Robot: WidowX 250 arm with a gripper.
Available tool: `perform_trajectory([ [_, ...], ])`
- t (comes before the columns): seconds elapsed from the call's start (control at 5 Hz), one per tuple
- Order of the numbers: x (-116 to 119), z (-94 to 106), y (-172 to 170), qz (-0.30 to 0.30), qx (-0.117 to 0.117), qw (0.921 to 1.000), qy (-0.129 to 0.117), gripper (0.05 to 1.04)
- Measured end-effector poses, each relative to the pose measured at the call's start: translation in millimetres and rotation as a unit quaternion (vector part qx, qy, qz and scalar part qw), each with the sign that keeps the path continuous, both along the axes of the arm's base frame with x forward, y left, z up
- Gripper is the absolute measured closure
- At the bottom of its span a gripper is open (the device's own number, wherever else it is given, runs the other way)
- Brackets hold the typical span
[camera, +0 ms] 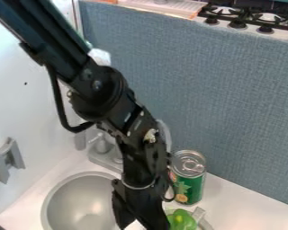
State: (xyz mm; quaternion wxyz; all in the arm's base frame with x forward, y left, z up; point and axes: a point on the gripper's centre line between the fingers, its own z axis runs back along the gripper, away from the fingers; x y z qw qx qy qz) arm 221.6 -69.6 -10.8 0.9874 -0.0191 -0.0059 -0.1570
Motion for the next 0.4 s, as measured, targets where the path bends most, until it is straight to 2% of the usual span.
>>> perform_trajectory([
  [0.2, 20.0, 22.1, -7.9, 0.005, -0.015, 0.9995, -0.028, 0.083],
  [0.4, 37.2, 37.7, -12.7, 0.009, -0.017, 0.999, -0.041, 0.083],
])
